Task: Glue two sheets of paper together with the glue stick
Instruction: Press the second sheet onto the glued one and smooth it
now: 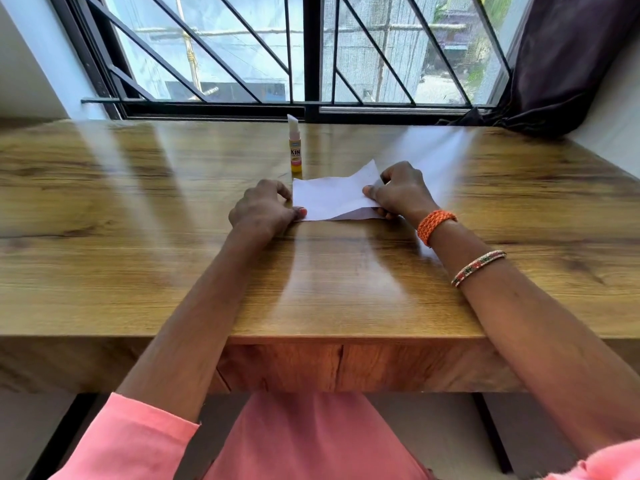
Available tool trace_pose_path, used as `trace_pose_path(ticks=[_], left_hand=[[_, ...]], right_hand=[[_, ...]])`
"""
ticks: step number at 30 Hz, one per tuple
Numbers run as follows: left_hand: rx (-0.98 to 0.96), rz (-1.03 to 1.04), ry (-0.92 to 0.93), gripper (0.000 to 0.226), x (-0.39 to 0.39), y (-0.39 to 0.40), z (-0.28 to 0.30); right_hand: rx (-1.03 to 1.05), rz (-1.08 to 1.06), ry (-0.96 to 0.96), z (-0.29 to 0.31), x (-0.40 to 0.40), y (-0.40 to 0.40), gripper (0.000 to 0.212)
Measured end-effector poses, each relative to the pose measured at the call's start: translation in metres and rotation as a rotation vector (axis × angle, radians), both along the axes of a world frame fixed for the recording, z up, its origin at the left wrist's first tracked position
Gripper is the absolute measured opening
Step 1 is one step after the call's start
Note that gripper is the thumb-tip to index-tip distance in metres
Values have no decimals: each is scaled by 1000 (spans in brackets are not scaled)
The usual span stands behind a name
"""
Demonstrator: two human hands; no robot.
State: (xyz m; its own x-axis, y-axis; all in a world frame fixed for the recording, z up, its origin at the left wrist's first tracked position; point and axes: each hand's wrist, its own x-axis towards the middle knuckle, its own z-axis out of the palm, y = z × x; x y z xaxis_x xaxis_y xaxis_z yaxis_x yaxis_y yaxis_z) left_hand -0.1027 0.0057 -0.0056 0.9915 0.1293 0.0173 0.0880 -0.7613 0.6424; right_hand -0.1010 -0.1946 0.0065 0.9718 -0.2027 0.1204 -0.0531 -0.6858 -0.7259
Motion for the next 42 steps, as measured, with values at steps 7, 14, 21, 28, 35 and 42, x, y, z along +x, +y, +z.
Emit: trace_pose_path(ticks=[7,14,21,28,35,42], left_hand=[[93,45,-27,33,-3,-5,5],[124,43,-44,33,-4,-7,5],[149,50,-45,33,-5,-9,5],[162,49,-42,34,-6,-8,6],[291,21,-59,36,-8,-12,5],[339,-410,-414,44,-2,-36,1]], right_hand=[[-347,-37,-25,-3,-3,0,36],[-622,-104,-29,-3,-7,6,46],[-727,-113,-62,-5,-11,8,45],[-773,-120,-72,-5,-13,9,46],[-847,-152,-29,-8,-11,9,47],[-859,-215,-3,-14,-2,17,54]])
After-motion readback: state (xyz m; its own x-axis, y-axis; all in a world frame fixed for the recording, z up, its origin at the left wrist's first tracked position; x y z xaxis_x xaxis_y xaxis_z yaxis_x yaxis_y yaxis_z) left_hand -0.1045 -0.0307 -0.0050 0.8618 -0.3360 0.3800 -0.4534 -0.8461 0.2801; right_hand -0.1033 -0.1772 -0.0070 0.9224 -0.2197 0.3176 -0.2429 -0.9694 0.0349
